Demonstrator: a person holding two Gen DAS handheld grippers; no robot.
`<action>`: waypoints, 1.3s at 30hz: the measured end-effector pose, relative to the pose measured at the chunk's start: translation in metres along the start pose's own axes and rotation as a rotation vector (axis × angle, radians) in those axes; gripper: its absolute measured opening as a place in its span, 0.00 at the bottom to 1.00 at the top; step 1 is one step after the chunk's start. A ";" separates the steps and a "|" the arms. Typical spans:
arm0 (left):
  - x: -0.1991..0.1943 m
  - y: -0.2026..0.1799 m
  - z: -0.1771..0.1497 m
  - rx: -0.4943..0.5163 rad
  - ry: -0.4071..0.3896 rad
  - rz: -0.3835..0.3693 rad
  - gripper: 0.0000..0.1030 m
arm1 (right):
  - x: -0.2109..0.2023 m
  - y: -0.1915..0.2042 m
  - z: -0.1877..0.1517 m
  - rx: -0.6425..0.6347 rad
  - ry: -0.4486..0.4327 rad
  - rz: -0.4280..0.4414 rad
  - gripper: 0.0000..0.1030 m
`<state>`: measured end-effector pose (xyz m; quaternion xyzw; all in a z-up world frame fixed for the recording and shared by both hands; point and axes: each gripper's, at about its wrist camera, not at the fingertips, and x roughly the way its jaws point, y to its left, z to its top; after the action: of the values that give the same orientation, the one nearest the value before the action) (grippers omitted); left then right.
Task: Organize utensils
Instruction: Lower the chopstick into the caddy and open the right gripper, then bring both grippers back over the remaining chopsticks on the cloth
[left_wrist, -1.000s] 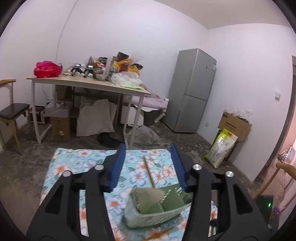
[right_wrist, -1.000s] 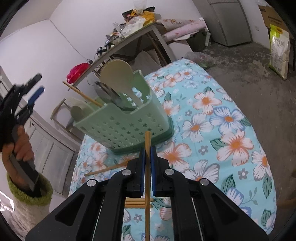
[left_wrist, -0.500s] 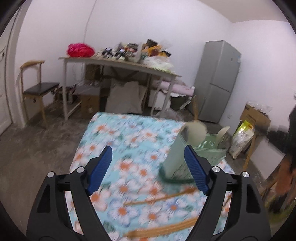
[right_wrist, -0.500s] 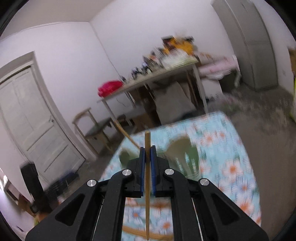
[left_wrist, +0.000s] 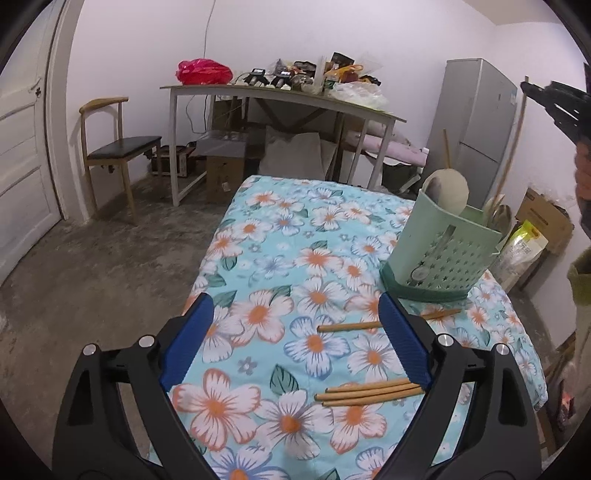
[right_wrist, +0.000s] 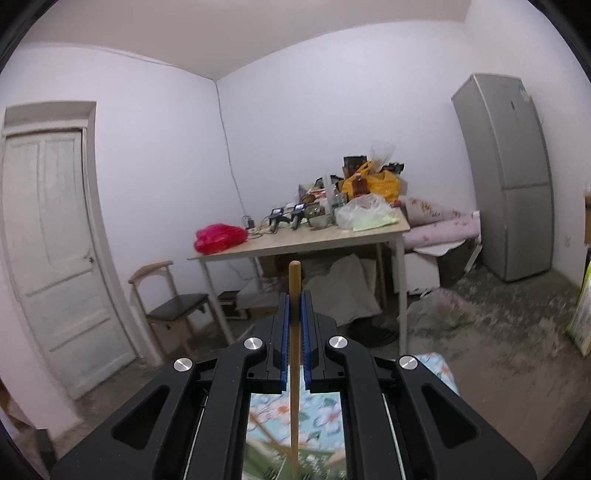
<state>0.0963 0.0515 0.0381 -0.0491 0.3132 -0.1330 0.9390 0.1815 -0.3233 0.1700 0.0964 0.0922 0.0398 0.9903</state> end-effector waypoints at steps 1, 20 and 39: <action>0.001 0.000 -0.002 -0.005 0.010 -0.004 0.85 | 0.005 0.001 -0.001 -0.015 -0.003 -0.012 0.06; 0.030 -0.027 -0.024 0.030 0.128 -0.078 0.87 | -0.004 -0.012 -0.042 -0.065 0.011 -0.052 0.44; 0.053 -0.031 -0.038 0.054 0.217 -0.106 0.88 | -0.053 -0.027 -0.192 0.163 0.442 -0.007 0.71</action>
<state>0.1079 0.0067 -0.0172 -0.0257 0.4063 -0.1955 0.8922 0.0949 -0.3191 -0.0113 0.1645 0.3102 0.0491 0.9351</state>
